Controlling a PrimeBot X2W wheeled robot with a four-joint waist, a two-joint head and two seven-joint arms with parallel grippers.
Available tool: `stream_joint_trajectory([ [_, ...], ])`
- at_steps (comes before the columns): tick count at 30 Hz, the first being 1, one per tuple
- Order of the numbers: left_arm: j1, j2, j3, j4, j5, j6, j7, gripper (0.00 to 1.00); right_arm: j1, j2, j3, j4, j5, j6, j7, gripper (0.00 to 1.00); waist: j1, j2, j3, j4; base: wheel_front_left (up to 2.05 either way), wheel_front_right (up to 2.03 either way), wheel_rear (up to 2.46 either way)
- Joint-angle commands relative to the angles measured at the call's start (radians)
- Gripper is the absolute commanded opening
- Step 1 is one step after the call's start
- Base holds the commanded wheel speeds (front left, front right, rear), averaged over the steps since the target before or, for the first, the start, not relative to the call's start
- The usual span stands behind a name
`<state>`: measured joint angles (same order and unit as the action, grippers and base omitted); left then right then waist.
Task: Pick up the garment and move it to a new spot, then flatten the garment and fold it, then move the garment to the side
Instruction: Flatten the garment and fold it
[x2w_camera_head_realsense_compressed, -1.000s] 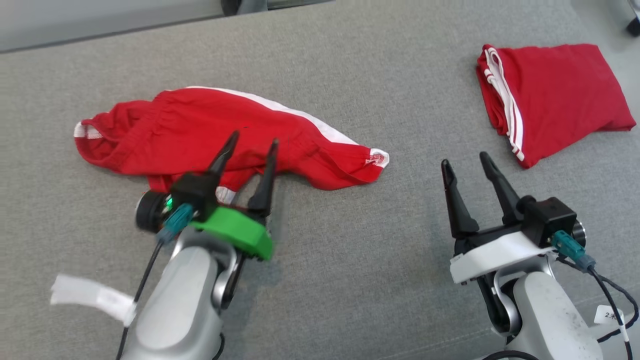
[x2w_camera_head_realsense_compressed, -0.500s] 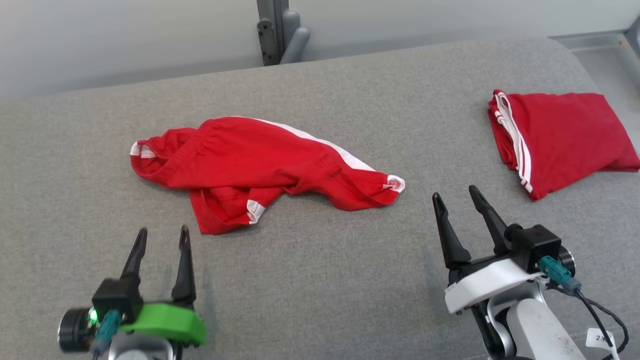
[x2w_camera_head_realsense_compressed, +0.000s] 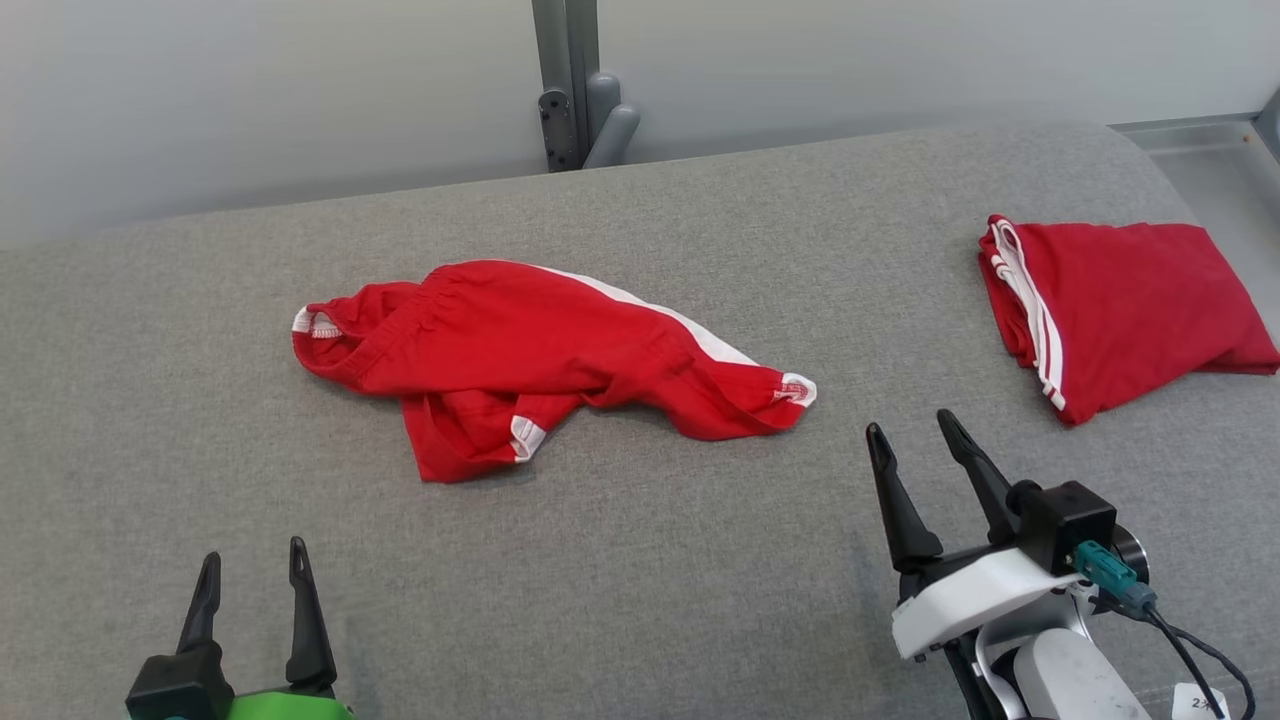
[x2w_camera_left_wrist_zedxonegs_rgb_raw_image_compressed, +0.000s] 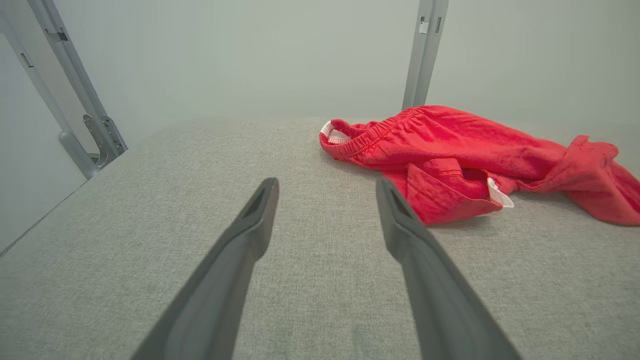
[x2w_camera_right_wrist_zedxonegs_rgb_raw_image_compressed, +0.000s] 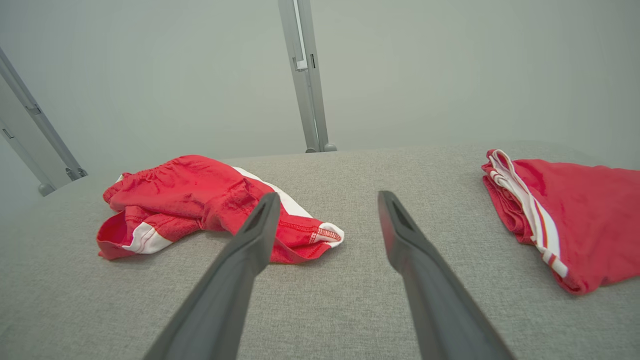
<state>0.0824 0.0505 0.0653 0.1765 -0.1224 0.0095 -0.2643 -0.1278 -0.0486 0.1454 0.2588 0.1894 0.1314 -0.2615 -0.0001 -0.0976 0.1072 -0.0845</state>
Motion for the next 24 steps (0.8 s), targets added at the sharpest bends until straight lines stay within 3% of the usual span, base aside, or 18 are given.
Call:
stream_joint_trajectory([
  [1,0.019,0.001,0.005,-0.002,-0.01,0.009,0.001,1.0,0.014,-0.002,-0.002,0.004,0.002,-0.002,-0.002,1.0,0.0001,0.0001,-0.003,0.001,0.0,0.0,0.0],
  [14,-0.053,0.001,-0.039,0.009,-0.015,-0.012,0.001,1.0,-0.009,-0.002,0.0,0.001,0.002,-0.002,-0.002,1.0,0.0001,0.0001,0.05,0.042,0.0,0.0,0.0],
  [24,-0.39,0.003,-0.102,0.164,0.01,-0.109,0.0,1.0,-0.138,-0.003,0.017,-0.023,-0.008,-0.002,-0.002,1.0,0.0001,0.0001,0.263,0.044,0.0,0.0,0.0],
])
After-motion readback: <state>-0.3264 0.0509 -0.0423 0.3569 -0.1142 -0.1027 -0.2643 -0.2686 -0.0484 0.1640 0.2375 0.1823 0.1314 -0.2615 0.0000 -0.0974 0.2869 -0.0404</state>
